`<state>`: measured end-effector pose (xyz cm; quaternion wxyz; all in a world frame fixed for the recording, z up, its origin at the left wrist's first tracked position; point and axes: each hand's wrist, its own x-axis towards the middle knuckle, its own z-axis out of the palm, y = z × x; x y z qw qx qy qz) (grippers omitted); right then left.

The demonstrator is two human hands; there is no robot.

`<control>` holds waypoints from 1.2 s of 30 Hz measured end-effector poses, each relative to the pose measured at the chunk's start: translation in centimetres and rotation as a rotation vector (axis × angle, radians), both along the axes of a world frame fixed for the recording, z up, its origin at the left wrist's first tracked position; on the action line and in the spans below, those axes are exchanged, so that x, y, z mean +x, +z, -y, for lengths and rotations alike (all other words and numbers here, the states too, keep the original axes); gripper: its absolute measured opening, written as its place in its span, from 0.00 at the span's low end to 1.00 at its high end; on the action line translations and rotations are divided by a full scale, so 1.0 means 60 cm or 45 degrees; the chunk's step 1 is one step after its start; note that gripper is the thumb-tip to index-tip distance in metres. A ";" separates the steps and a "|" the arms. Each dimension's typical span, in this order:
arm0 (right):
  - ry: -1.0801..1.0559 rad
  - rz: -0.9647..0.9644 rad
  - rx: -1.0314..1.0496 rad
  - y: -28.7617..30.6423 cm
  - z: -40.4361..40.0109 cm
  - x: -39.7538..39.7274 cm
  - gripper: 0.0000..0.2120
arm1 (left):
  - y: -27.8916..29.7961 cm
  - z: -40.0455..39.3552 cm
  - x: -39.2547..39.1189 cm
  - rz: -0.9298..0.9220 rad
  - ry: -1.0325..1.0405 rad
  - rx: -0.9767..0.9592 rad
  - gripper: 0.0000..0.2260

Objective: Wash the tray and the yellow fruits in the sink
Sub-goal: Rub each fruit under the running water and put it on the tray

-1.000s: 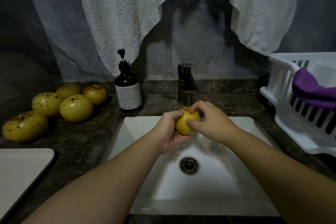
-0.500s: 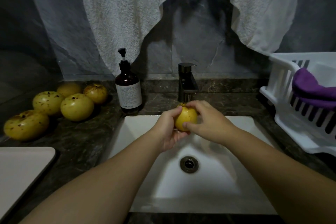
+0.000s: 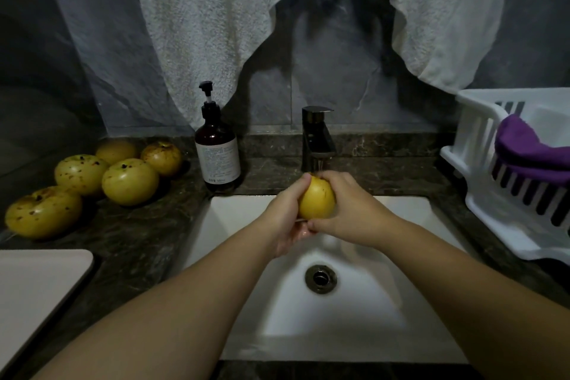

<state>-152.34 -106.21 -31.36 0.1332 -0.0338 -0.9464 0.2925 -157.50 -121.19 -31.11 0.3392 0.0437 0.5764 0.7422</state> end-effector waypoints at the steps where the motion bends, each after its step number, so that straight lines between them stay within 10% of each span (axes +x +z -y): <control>1: 0.014 0.001 0.005 -0.001 0.001 0.000 0.46 | -0.001 0.000 0.000 -0.002 -0.017 -0.014 0.26; 12: -0.188 0.191 -0.713 0.001 0.001 -0.006 0.38 | -0.002 0.012 -0.002 -0.059 -0.145 -0.139 0.33; 22: -0.109 0.130 -0.904 0.007 0.003 -0.005 0.18 | -0.002 0.009 -0.004 0.076 -0.214 -0.081 0.39; 29: -0.179 0.183 -1.096 0.013 0.007 -0.009 0.19 | -0.005 -0.001 0.001 -0.010 -0.135 -0.014 0.20; 36: -0.008 0.182 -0.877 0.014 0.011 -0.001 0.22 | -0.012 0.004 -0.014 -0.071 -0.005 -0.071 0.26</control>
